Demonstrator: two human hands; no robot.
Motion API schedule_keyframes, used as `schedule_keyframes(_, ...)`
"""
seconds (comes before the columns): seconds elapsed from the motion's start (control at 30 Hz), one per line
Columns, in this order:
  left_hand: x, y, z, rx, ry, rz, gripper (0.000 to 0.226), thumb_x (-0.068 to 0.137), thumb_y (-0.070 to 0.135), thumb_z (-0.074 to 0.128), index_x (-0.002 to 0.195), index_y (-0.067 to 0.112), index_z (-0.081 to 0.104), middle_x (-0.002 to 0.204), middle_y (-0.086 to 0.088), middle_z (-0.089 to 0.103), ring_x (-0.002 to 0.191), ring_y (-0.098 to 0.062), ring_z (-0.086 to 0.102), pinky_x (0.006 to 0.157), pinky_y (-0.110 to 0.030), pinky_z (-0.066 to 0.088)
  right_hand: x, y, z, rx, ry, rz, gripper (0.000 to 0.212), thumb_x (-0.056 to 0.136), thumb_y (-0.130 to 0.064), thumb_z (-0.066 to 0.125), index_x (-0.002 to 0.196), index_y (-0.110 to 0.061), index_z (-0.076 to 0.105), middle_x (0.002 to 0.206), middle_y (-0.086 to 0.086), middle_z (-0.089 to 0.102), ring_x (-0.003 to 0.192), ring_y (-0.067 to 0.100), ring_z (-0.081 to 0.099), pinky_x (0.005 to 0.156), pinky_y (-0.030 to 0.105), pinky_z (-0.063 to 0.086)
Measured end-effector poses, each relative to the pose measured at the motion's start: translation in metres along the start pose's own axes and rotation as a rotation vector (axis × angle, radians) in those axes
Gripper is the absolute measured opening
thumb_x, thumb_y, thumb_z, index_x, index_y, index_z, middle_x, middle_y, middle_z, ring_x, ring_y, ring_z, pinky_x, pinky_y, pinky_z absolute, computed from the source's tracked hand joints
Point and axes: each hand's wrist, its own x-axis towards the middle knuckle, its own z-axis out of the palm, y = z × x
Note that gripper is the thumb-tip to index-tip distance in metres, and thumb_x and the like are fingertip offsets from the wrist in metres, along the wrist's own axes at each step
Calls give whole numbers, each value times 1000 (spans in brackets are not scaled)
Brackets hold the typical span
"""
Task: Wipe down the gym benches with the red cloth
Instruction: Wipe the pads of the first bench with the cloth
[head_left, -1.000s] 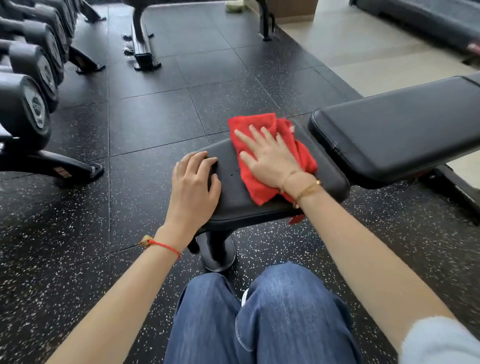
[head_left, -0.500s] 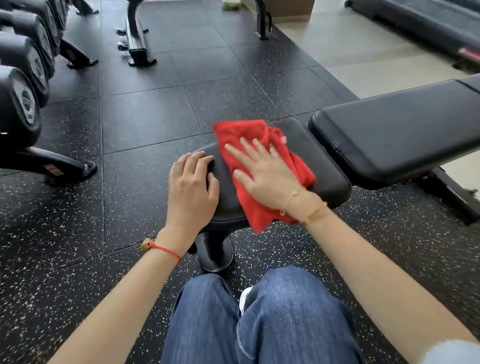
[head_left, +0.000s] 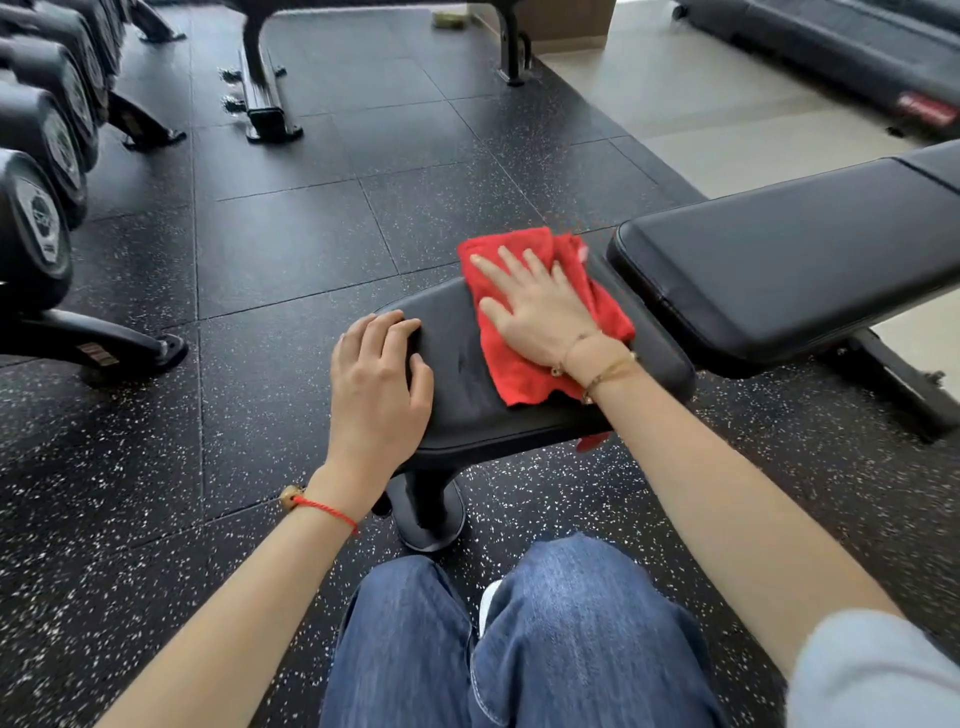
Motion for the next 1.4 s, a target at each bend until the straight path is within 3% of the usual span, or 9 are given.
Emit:
schedule_keyframes(0.17, -1, -1, 1, -7, 8, 3, 40, 91, 20, 46, 126, 7, 59, 135, -9, 56, 131, -32, 43, 115, -46, 30, -78, 25, 2, -18, 77, -118, 56, 99, -40, 38, 152, -39, 19, 162, -1, 17, 150, 24, 14, 122, 46, 9)
schedule_keyframes(0.33, -1, -1, 0, 0, 4, -1, 40, 91, 20, 46, 126, 7, 59, 136, -9, 55, 132, -32, 43, 115, -46, 30, -41, 79, -12, 68, 18, 177, 57, 101, -37, 34, 154, -35, 13, 164, 4, 7, 151, 28, 7, 123, 44, 5)
schedule_keyframes(0.43, -1, 0, 0, 6, 8, -3, 38, 92, 19, 47, 126, 7, 59, 136, -9, 56, 132, -32, 43, 114, -46, 30, 1, 69, -14, 48, 20, 234, 58, 101, -37, 31, 155, -30, 11, 163, 9, 5, 150, 31, 7, 122, 45, 4)
schedule_keyframes(0.7, -2, 0, 0, -23, 14, -30, 36, 91, 17, 49, 125, 8, 59, 136, -8, 56, 133, -30, 43, 114, -45, 31, -61, -5, 8, -4, 53, -270, 57, 100, -39, 37, 153, -35, 19, 162, 0, 17, 150, 23, 14, 121, 40, 5)
schedule_keyframes(0.83, -2, 1, -6, -22, 2, -60, 36, 93, 16, 52, 127, 6, 58, 138, -11, 54, 133, -31, 43, 113, -44, 32, -71, 8, 5, 20, 67, -200, 54, 101, -38, 38, 152, -36, 23, 161, -1, 20, 149, 23, 15, 122, 41, 4)
schedule_keyframes(0.97, -11, -10, -21, 11, 29, -94, 38, 92, 12, 53, 130, 5, 57, 137, -11, 55, 133, -31, 44, 113, -43, 34, -22, -25, 3, 1, 19, -31, 55, 102, -39, 31, 154, -36, 13, 164, 1, 8, 151, 25, 5, 122, 43, 0)
schedule_keyframes(1.2, -29, -28, -40, 66, 82, -173, 36, 92, 9, 53, 127, 8, 57, 129, -11, 60, 124, -29, 50, 104, -42, 40, -63, -89, 26, -15, 21, -430, 56, 100, -42, 34, 153, -37, 17, 162, -4, 16, 150, 21, 11, 122, 40, 1)
schedule_keyframes(1.3, -36, -27, -41, 70, 85, -154, 36, 92, 10, 54, 127, 9, 58, 129, -9, 60, 124, -29, 51, 104, -43, 41, -81, -46, 19, 4, 89, -370, 54, 99, -41, 35, 152, -35, 25, 160, -2, 24, 149, 21, 18, 122, 39, 6)
schedule_keyframes(1.4, -38, -23, -39, 45, 82, -143, 34, 91, 10, 54, 125, 9, 59, 128, -8, 61, 123, -28, 51, 105, -42, 40, -67, 5, 10, 15, 102, -164, 54, 99, -37, 39, 151, -34, 26, 160, 3, 24, 148, 25, 20, 122, 44, 9)
